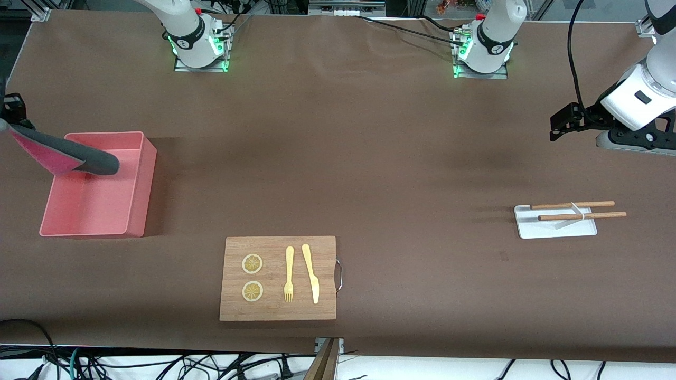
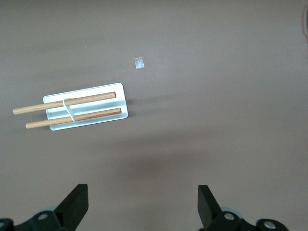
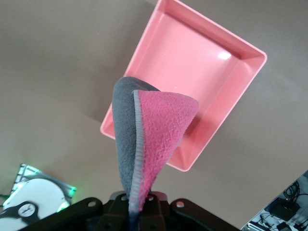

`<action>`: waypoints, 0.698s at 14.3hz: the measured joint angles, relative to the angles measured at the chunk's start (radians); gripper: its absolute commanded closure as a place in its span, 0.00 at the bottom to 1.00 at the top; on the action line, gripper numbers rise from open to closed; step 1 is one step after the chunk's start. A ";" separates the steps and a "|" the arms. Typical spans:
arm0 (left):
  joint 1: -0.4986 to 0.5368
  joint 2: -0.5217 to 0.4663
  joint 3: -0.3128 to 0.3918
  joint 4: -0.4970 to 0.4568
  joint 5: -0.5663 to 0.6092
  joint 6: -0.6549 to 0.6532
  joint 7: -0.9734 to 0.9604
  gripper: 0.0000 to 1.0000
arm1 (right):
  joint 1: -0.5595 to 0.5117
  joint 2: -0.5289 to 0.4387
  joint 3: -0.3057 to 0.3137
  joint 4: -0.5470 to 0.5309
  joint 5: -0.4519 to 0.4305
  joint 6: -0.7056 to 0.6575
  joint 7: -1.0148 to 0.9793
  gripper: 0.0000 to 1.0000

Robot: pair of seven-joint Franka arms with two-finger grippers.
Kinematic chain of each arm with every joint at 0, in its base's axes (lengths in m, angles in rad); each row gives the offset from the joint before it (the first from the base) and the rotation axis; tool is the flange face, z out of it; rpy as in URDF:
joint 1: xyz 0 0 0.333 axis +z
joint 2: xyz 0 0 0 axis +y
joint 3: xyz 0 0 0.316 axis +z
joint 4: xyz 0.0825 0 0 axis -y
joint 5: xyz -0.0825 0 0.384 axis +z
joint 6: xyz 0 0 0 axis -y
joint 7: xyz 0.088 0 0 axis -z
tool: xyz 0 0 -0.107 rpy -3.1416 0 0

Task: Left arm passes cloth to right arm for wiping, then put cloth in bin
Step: 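Lower the cloth into the pink bin and open the right gripper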

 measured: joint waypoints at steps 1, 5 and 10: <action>0.000 0.000 0.000 0.000 0.000 0.000 0.000 0.00 | -0.010 0.025 0.002 -0.019 0.000 0.044 0.000 1.00; 0.000 0.000 0.000 0.000 0.000 0.000 0.000 0.00 | -0.040 0.126 0.009 -0.114 0.000 0.223 0.007 1.00; 0.000 0.001 0.000 0.001 0.000 0.000 0.000 0.00 | -0.040 0.154 0.057 -0.125 0.026 0.240 0.110 0.00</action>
